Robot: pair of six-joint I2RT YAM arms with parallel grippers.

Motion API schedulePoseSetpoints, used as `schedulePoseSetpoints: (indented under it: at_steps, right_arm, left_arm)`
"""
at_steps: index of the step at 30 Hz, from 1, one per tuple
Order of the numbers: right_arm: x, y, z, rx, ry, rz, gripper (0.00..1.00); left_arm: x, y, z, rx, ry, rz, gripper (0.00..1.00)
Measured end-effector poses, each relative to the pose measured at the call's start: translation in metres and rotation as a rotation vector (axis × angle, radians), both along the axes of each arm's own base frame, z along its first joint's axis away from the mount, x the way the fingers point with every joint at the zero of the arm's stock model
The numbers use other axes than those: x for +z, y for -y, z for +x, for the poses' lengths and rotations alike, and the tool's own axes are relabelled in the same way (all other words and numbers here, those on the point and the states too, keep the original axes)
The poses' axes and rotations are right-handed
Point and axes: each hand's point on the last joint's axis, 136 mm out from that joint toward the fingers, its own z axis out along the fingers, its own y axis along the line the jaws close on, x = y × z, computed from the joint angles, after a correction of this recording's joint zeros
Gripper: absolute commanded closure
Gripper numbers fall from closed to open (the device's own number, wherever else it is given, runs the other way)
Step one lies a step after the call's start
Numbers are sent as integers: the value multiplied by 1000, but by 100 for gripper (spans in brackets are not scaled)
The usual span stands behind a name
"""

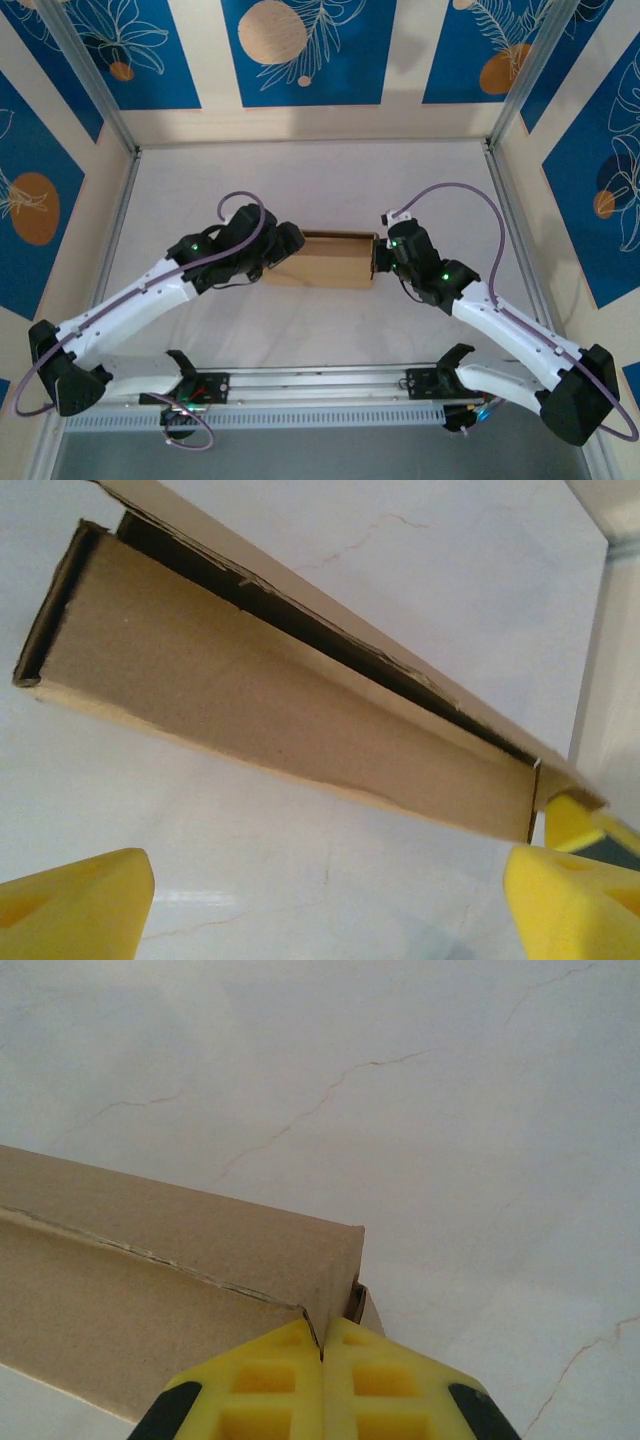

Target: Fold the paper box

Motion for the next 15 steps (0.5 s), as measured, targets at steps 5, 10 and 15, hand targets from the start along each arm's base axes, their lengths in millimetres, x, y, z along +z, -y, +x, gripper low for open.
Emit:
schedulePoseSetpoints:
  at_steps: [5, 10, 15]
  right_arm:
    - [0, 0, -2, 2, 0, -9, 100]
    - [0, 0, -5, 8, -4, -8, 100]
    - [0, 0, -4, 27, -10, -2, 100]
  left_arm:
    - [-8, -2, 6, 40, -53, 59, 7]
    - [41, 28, 26, -358, 267, 206, 4]
    - [72, 49, 17, -891, 696, 465, 0]
